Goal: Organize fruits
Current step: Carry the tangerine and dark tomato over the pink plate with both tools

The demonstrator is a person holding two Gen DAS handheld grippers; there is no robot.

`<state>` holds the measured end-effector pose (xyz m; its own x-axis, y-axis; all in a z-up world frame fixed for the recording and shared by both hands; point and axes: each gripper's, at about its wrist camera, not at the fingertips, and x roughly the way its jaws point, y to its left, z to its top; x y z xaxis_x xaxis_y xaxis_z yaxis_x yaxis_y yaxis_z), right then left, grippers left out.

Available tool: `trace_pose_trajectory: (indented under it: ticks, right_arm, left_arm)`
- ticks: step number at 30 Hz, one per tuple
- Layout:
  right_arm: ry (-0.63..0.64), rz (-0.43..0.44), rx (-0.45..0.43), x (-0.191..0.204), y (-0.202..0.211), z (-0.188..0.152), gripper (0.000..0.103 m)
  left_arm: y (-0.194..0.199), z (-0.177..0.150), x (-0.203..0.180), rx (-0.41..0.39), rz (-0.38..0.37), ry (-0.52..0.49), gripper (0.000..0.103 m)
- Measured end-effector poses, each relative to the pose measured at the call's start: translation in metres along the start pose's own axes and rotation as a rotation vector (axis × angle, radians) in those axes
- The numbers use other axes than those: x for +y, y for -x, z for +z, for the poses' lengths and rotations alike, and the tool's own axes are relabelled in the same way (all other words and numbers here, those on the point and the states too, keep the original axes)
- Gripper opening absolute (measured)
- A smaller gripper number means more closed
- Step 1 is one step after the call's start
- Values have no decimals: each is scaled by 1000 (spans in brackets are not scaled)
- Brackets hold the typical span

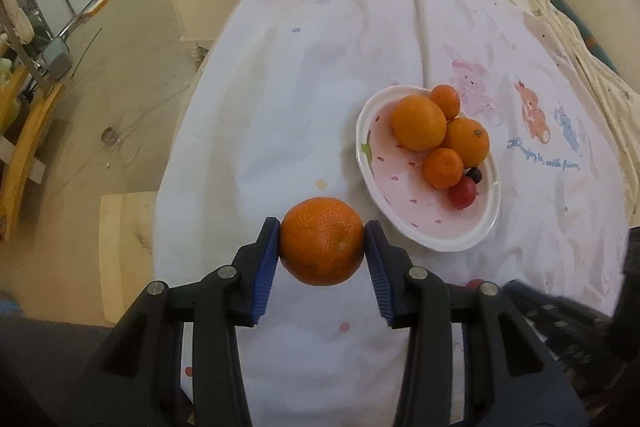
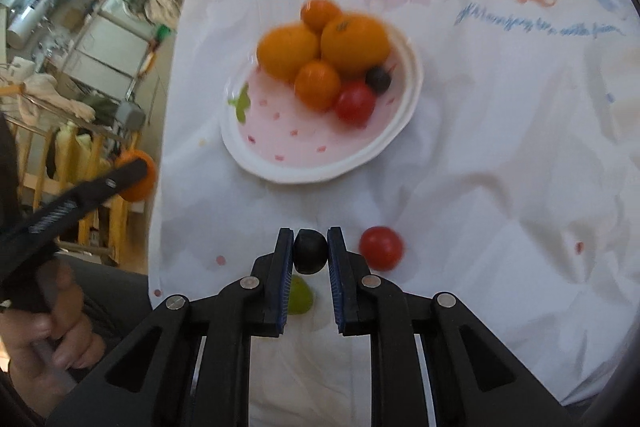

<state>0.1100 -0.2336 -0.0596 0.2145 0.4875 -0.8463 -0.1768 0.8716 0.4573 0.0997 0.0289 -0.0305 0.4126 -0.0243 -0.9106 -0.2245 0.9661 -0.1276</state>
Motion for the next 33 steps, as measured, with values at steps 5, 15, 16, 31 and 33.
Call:
trace_pose_trajectory:
  ticks: [5,15,16,31,33]
  right_arm:
    - [-73,32,-66,-31,19,0,18]
    - [-208,113,-185,-62,57,12,18]
    - [-220,119,-195,-64,60,17,18]
    - [-101,67,-199,-52,43,79,18]
    - [-91,58,-182,-53,34,85,18]
  left_arm:
    - [-1,-4,-6,-22,20,-27,38]
    - [11,2,-10,-92,38,-60,38]
    - [12,6,-12,-88,34,-60,38]
    - [-17,59,-52,-29,16,-200,39]
    - [-26,60,-52,-9,2,-184,39]
